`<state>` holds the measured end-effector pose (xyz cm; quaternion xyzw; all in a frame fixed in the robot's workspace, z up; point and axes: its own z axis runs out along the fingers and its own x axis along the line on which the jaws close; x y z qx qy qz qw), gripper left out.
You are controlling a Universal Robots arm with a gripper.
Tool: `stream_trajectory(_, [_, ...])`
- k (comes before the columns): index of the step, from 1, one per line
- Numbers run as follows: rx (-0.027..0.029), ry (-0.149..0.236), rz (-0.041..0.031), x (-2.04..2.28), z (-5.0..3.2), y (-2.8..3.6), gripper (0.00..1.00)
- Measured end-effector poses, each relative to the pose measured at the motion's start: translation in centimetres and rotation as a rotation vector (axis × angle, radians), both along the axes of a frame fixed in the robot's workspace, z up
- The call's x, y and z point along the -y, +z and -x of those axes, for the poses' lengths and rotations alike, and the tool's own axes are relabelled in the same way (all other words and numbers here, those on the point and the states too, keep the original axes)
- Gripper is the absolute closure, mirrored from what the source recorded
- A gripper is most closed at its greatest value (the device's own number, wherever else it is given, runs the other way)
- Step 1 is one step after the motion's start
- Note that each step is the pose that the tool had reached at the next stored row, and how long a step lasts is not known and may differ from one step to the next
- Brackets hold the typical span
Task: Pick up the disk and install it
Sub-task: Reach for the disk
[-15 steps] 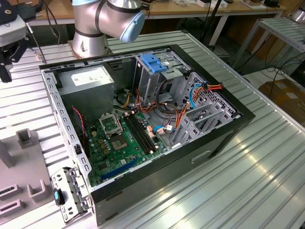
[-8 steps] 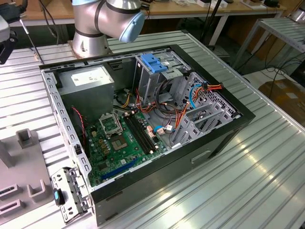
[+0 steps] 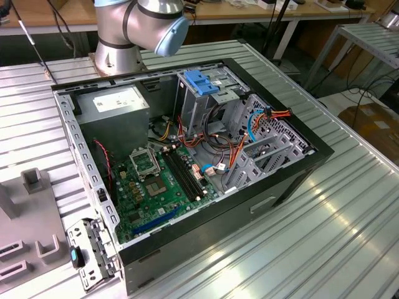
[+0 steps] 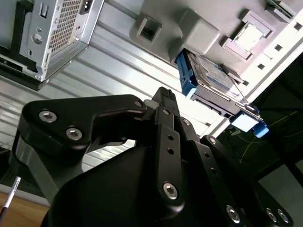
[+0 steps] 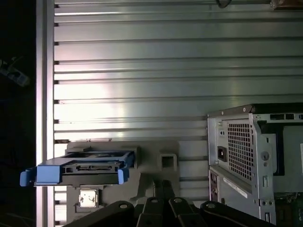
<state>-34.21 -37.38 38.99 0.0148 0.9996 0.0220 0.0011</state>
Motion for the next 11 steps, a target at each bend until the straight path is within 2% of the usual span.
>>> stream_trajectory(6, [-0.0109, 0.000, 0.0001, -0.28, 2.63, -0.03, 0.89])
stream_trajectory(8, [-0.0114, 0.001, 0.0001, -0.29, 3.33, -0.05, 0.89])
stream_trajectory(11, [-0.0114, 0.002, 0.0000, -0.29, 4.83, -0.08, 0.89])
